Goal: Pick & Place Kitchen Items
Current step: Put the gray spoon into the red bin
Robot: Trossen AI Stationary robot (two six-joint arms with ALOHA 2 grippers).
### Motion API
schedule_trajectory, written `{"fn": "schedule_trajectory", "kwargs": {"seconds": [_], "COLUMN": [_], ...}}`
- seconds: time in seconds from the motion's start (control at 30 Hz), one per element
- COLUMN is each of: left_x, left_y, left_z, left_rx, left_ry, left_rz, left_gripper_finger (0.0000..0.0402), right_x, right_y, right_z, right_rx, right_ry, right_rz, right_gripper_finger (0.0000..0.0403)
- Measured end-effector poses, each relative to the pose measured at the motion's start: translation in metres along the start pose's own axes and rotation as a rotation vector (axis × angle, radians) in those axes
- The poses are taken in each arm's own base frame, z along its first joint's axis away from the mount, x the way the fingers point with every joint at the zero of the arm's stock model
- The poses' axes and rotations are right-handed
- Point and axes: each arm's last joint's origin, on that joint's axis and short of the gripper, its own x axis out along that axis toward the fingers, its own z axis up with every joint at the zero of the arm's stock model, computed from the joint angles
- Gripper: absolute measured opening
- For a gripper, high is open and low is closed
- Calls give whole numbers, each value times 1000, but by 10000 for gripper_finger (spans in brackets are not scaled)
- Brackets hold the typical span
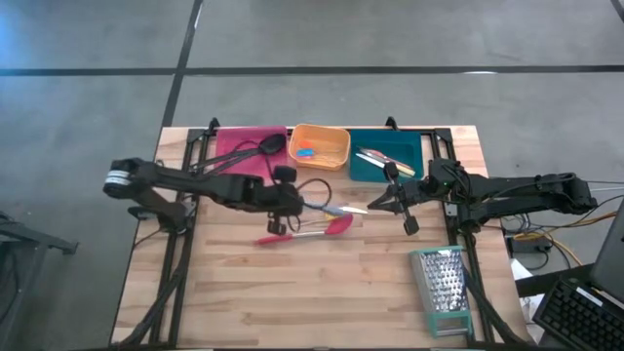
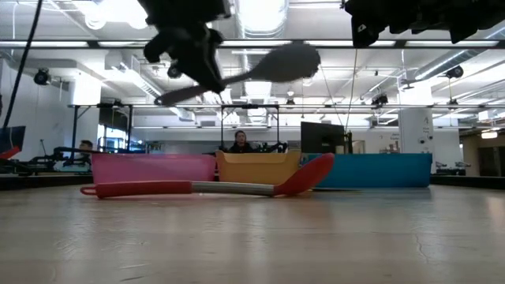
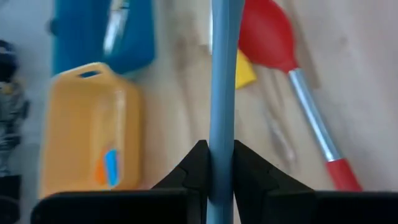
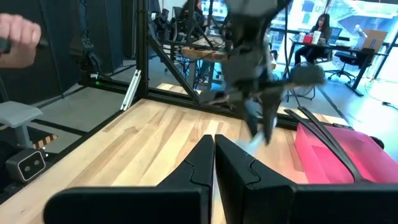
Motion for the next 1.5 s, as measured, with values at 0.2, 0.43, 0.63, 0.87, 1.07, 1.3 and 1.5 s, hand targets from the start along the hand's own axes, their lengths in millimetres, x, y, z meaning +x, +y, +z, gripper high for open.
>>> {"fn": "schedule_trajectory", "kwargs": {"seconds": [0.2, 0.43, 0.63, 0.87, 1.07, 1.3, 1.5], "left_x": [-34, -56, -57, -49, -36, -1, 35], "left_y": [22, 47, 68, 91, 109, 117, 126], "left_z": [-9, -27, -44, -70, -90, -117, -141], "left_rx": [-45, -114, -187, -307, -395, -398, -409], "left_ry": [-20, 25, 120, 318, 446, 705, 865], "left_rz": [137, 279, 377, 512, 560, 522, 482], "left_gripper_finger": [46, 46, 46, 46, 46, 46, 46], "right_x": [0, 0, 0, 0, 0, 0, 0], "right_y": [0, 0, 0, 0, 0, 0, 0], "right_z": [0, 0, 0, 0, 0, 0, 0], "right_rx": [0, 0, 0, 0, 0, -2, -2], "right_ry": [0, -1, -1, -1, -1, -1, -1], "right_rz": [0, 0, 0, 0, 0, 0, 0], "right_gripper_finger": [8, 8, 8, 8, 8, 8, 8]}}
